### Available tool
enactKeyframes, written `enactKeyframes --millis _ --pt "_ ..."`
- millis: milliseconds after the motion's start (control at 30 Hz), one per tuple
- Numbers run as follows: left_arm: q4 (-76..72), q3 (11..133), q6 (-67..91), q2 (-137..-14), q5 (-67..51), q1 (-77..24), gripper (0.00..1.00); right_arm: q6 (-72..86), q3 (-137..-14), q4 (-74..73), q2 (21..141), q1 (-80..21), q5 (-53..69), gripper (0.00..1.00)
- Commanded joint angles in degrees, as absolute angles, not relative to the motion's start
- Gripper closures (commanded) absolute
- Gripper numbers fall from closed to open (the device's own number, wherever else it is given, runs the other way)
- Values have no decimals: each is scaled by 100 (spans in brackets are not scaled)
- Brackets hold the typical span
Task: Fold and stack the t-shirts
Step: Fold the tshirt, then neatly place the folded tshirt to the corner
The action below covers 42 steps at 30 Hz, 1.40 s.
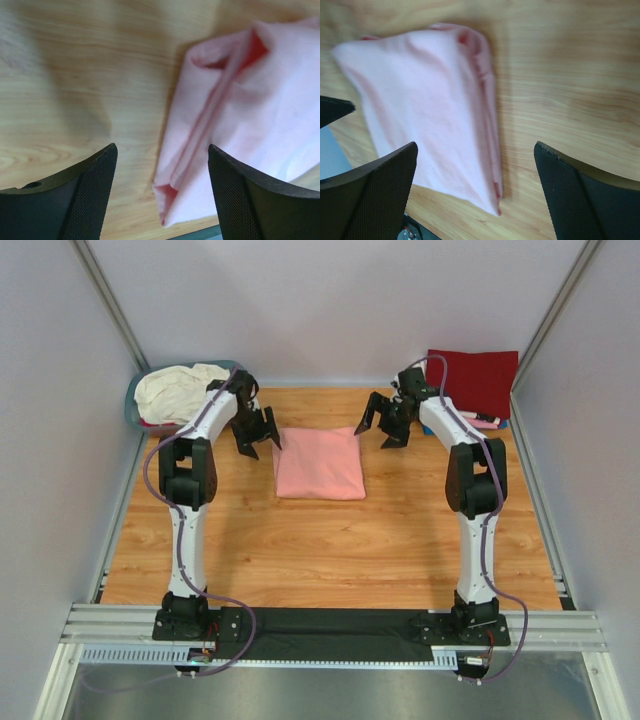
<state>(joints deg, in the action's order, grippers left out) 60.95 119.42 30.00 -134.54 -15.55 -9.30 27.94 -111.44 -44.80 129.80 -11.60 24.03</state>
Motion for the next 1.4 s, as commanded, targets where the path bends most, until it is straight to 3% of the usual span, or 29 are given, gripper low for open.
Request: enactKeyframes --millis 0,267,367,400,600,667,800,900,967,1067,1100,1167,1200,1300,1367 --pt "5696 11770 2874 -12534 -1485 -1019 21 2610 -11031 -3683 12366 -1257 2768 0" --pt "5195 11153 2883 -12743 -1520 -1072 20 2628 -10372 -3226 12665 -1283 2848 2" --pt "5090 11162 2874 -12954 -1538 -1107 21 2584 -10336 -3120 12814 -1336 2856 16" --pt "5071 11171 2874 -13007 -1538 -1116 21 2584 -10336 -3111 12849 -1362 2856 25" --pt "4975 11224 2856 -13306 -1617 -1160 21 2575 -10450 -3032 13235 -1678 2900 39" --pt "4879 11162 2839 -13342 -1704 -1178 21 2566 -10529 -3032 13324 -1810 2927 53" --pt "4764 10970 2734 -13316 -1723 -1230 24 2514 -10416 -3006 13386 -2082 2874 64" --pt "4606 10680 2733 -13158 -1731 -1239 24 2531 -10100 -2919 13281 -2179 2865 65" --pt "4352 10267 2742 -12956 -1784 -1239 26 2566 -9697 -2690 13061 -2250 2856 66" --pt "4202 9854 2760 -12815 -1872 -1239 51 2558 -9414 -2566 12789 -2338 2813 63" --pt "4149 9757 2768 -12788 -1907 -1239 68 2558 -9265 -2566 12718 -2329 2786 55" --pt "4026 9458 2760 -12709 -1890 -1248 86 2461 -9080 -2619 12412 -2312 2585 40" --pt "4017 9387 2734 -12692 -1855 -1248 100 2452 -8853 -2628 12262 -2285 2488 28" --pt "4139 9290 2602 -12683 -1539 -1248 100 2452 -8370 -2497 11761 -2110 2338 14" --pt "4201 9334 2453 -12700 -1468 -1248 100 2487 -8149 -2400 11550 -1917 2381 11"
